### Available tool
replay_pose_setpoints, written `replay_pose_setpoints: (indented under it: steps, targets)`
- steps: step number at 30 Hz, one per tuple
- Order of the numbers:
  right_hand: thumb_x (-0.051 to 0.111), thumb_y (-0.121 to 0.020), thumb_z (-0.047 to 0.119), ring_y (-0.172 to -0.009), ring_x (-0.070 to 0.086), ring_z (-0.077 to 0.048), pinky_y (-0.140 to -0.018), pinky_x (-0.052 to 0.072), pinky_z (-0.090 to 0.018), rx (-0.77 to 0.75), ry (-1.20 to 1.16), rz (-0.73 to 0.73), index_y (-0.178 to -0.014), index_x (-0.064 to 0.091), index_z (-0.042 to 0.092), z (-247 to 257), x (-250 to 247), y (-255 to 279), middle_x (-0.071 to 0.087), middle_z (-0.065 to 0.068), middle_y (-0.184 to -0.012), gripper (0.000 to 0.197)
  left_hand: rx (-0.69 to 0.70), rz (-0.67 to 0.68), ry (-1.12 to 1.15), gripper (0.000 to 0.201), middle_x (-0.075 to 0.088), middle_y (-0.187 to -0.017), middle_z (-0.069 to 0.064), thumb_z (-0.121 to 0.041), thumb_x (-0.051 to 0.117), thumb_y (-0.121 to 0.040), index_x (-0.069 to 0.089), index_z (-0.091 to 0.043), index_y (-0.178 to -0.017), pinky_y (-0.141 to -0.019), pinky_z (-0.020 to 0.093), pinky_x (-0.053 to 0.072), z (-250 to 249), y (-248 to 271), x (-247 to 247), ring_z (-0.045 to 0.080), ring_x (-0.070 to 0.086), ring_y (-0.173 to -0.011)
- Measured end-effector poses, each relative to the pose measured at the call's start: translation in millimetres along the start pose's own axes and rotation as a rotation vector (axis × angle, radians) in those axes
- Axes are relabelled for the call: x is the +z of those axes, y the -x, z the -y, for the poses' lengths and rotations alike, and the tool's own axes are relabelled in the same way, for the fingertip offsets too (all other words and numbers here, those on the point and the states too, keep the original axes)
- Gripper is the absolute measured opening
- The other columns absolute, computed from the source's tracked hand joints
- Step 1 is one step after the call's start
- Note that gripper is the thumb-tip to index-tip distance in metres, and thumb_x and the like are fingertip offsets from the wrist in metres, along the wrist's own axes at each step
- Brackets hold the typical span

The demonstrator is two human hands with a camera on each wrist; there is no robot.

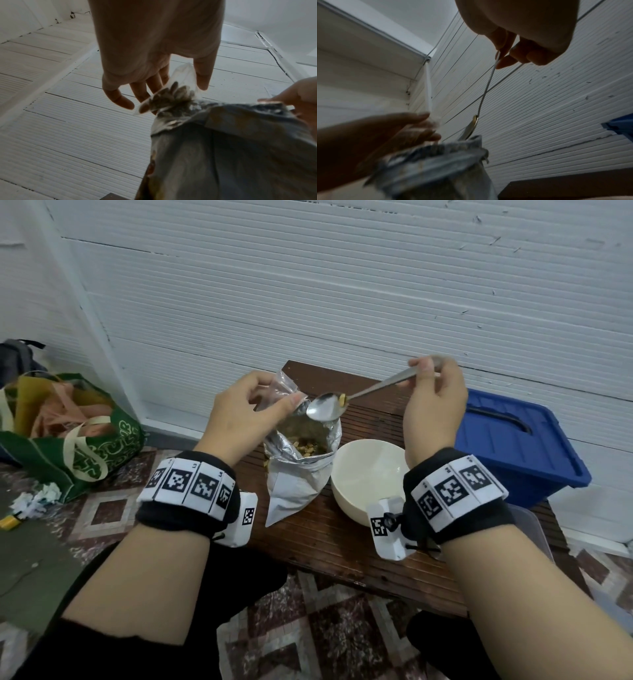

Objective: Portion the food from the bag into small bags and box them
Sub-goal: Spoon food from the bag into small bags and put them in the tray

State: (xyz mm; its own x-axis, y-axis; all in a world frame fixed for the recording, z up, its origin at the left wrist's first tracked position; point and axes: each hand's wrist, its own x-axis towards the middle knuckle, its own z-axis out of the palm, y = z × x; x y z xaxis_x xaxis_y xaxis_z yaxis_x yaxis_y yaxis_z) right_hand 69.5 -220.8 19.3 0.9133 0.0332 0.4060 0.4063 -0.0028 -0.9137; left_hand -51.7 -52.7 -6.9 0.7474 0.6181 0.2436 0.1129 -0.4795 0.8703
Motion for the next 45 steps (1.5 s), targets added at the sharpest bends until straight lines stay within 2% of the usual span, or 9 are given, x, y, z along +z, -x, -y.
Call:
replay_pose_setpoints:
  steps: [3,8,12,19,26,32,35,40,45]
  targets:
    - [0.045,-0.100,0.019,-0.072,0.058,0.001,-0.063,0.041,-0.006,-0.087,0.140,0.214,-0.093,0.062,0.017,-6,5,12,0.064,0.005,-0.082,0.019,-0.003,0.010,-0.010,0.028,0.066,-0.090,-0.019,-0.047,0.072,-0.078,0.061,-0.029,-0.097,-0.069,0.001,0.034,1,-1,1,-0.022,0.054,-0.083]
    - [0.046,-0.094,0.018,-0.081,0.057,-0.022,-0.077,0.040,-0.034,-0.444,0.416,0.476,-0.095,0.069,0.013,-23,16,34,0.070,0.000,-0.088,0.023,0.009,0.040,-0.054,0.018,0.063,-0.087,-0.022,-0.046,0.071,-0.079,0.057,-0.037,-0.087,-0.069,-0.001,0.034,-1,0,1,-0.026,0.049,-0.083]
    - [0.042,-0.093,0.023,-0.081,0.053,-0.023,-0.077,0.039,-0.035,-0.436,0.439,0.523,-0.095,0.068,0.014,-27,21,41,0.070,0.000,-0.088,0.028,0.009,0.049,-0.072,0.018,0.062,-0.089,-0.022,-0.048,0.072,-0.078,0.055,-0.042,-0.083,-0.068,-0.001,0.034,-3,2,2,-0.017,0.053,-0.089]
    - [0.050,-0.094,0.010,-0.081,0.055,-0.022,-0.068,0.026,-0.021,-0.327,0.406,0.439,-0.090,0.069,0.009,-26,20,42,0.069,-0.002,-0.085,0.019,0.003,0.049,-0.100,0.032,0.065,-0.097,-0.016,-0.055,0.071,-0.074,0.063,-0.034,-0.097,-0.070,0.007,0.036,1,1,4,-0.002,0.059,-0.096]
    - [0.050,-0.095,0.011,-0.080,0.061,-0.026,-0.076,0.046,-0.039,-0.186,0.382,0.413,-0.089,0.066,0.007,-32,22,44,0.068,-0.010,-0.079,0.019,-0.026,0.050,-0.105,0.035,0.064,-0.104,-0.009,-0.055,0.071,-0.075,0.062,-0.033,-0.101,-0.072,0.009,0.036,0,1,4,0.005,0.058,-0.102]
    - [0.046,-0.095,0.010,-0.080,0.060,-0.019,-0.064,0.039,-0.014,0.059,0.306,0.345,-0.084,0.065,0.010,-32,21,43,0.067,-0.007,-0.080,0.022,-0.026,0.070,-0.108,0.042,0.064,-0.109,-0.009,-0.058,0.070,-0.072,0.062,-0.031,-0.104,-0.085,0.021,0.042,0,1,4,0.006,0.058,-0.105]
    - [0.044,-0.096,0.011,-0.079,0.059,-0.017,-0.060,0.036,-0.005,0.132,0.281,0.278,-0.083,0.063,0.013,-30,18,39,0.068,-0.008,-0.082,0.023,-0.023,0.069,-0.091,0.039,0.062,-0.101,-0.015,-0.056,0.071,-0.072,0.062,-0.031,-0.101,-0.079,0.012,0.039,-3,2,4,0.000,0.056,-0.099]
    - [0.042,-0.098,0.015,-0.067,0.055,-0.013,-0.060,0.042,-0.022,0.197,0.258,0.137,-0.090,0.063,0.014,-25,13,25,0.069,-0.011,-0.089,0.023,-0.004,0.009,-0.073,0.023,0.063,-0.092,-0.019,-0.049,0.073,-0.075,0.060,-0.036,-0.089,-0.081,0.015,0.042,-4,3,-1,-0.008,0.055,-0.093]
    - [0.042,-0.099,0.017,-0.077,0.058,-0.014,-0.057,0.040,-0.013,0.209,0.259,0.051,-0.092,0.065,0.013,-18,4,5,0.069,-0.011,-0.094,0.025,0.006,0.038,-0.114,0.022,0.060,-0.086,-0.021,-0.045,0.074,-0.076,0.057,-0.038,-0.087,-0.069,0.002,0.035,-8,4,-7,-0.013,0.052,-0.084]
